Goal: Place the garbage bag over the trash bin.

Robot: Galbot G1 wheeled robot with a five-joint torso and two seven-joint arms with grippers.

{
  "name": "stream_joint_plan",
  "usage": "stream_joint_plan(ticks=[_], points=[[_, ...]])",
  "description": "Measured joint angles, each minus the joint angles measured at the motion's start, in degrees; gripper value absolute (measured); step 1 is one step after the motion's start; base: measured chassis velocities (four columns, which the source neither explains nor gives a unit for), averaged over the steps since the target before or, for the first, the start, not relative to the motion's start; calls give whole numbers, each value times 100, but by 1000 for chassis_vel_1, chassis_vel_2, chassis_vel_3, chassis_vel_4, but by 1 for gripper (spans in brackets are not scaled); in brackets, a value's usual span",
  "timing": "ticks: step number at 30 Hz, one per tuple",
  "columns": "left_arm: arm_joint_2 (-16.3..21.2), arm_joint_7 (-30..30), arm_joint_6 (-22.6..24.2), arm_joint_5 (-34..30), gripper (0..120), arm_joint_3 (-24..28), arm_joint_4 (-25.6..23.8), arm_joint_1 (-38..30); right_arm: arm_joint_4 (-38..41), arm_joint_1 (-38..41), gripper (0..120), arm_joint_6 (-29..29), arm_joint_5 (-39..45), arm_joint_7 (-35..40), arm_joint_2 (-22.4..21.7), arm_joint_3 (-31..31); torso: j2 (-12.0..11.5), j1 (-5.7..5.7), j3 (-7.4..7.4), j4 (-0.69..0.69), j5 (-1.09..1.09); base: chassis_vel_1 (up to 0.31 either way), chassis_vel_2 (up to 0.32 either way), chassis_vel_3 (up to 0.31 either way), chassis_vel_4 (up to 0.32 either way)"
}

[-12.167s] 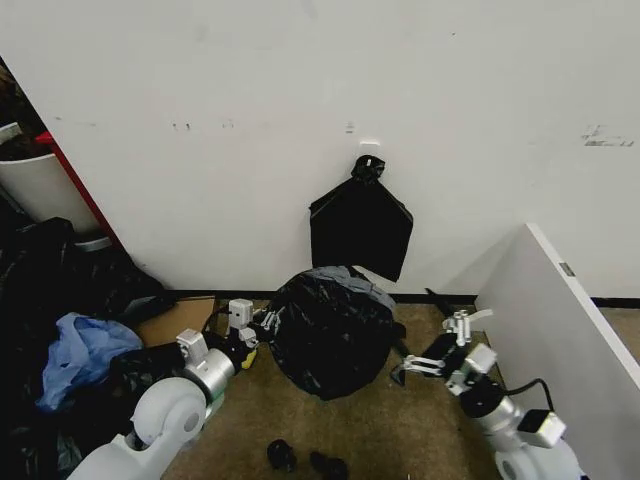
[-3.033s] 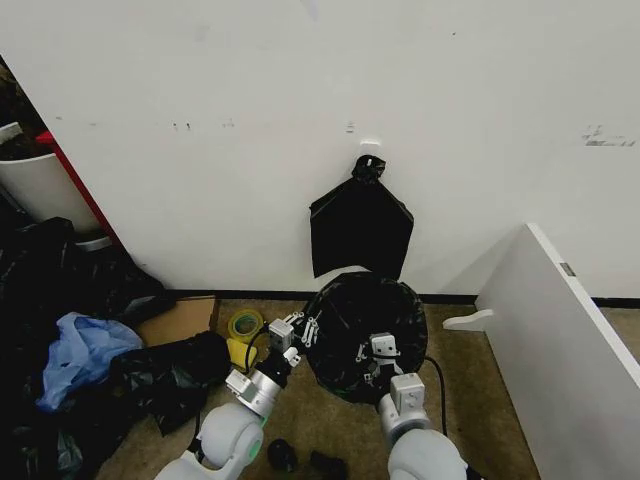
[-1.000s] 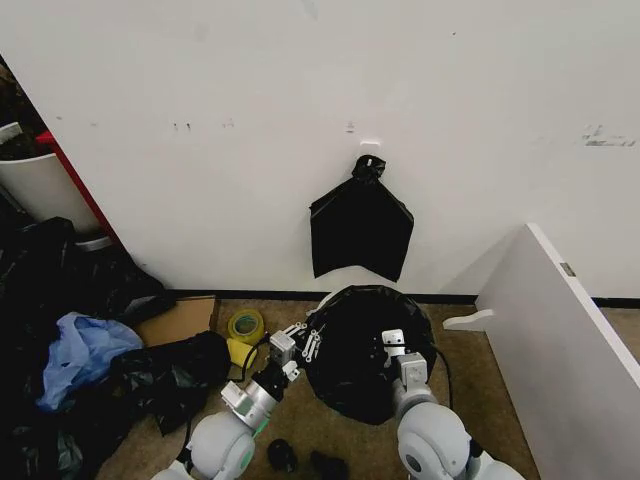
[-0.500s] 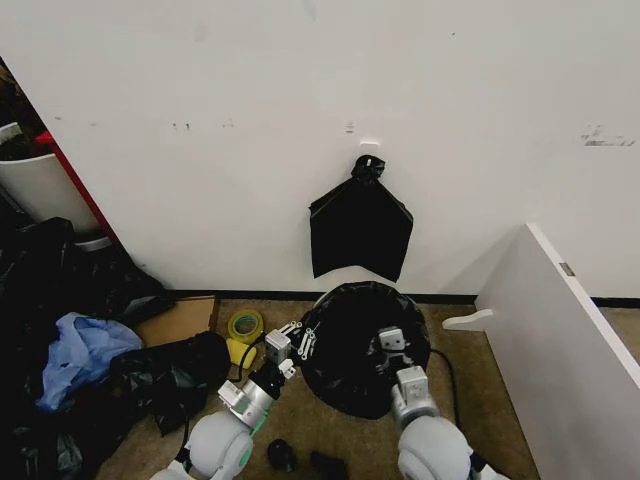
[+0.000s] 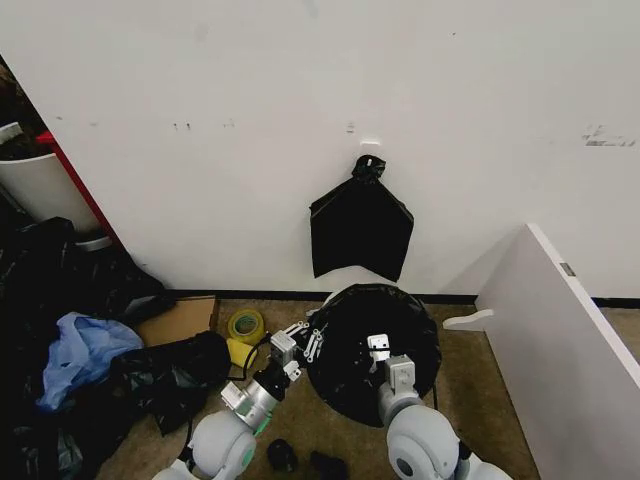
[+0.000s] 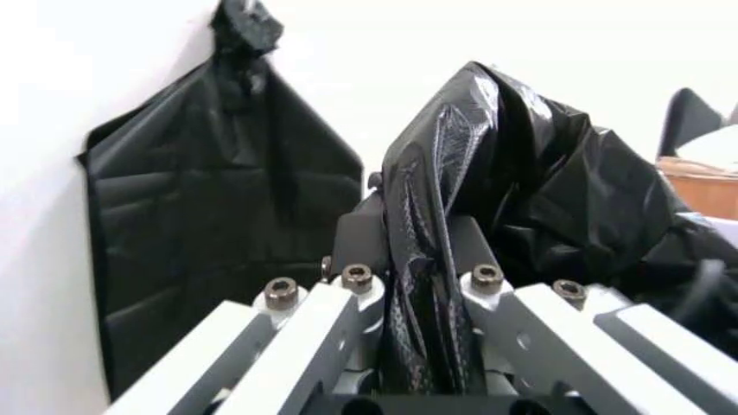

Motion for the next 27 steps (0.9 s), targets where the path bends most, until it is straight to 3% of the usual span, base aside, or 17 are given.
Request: stream_joint_plan(ticks=[5,10,17,20,27], points=[[59,193,-33,-28,5,-24,-29,28,-282,53,0,175,-526,-16,58,44,0,0,0,0,0,0,0,0,0],[70,257,-76,-34,5,-67,22,11,-596,-20,0,1119,-1469,-379,67,108,0,0,0,0,0,0,0,0,0],[49,242,-78,-28,5,-73,228,-80,-310,-264,0,1373,-1646,-506,-38,101,0,0,0,0,0,0,0,0,0],[36,232,-78,-27,5,-66,298,-126,-137,-353,0,1286,-1401,-492,-80,68,0,0,0,0,0,0,0,0,0],[28,237,-79,-28,5,-50,359,-207,225,-268,0,73,-101,1,-103,57,0,0,0,0,0,0,0,0,0]])
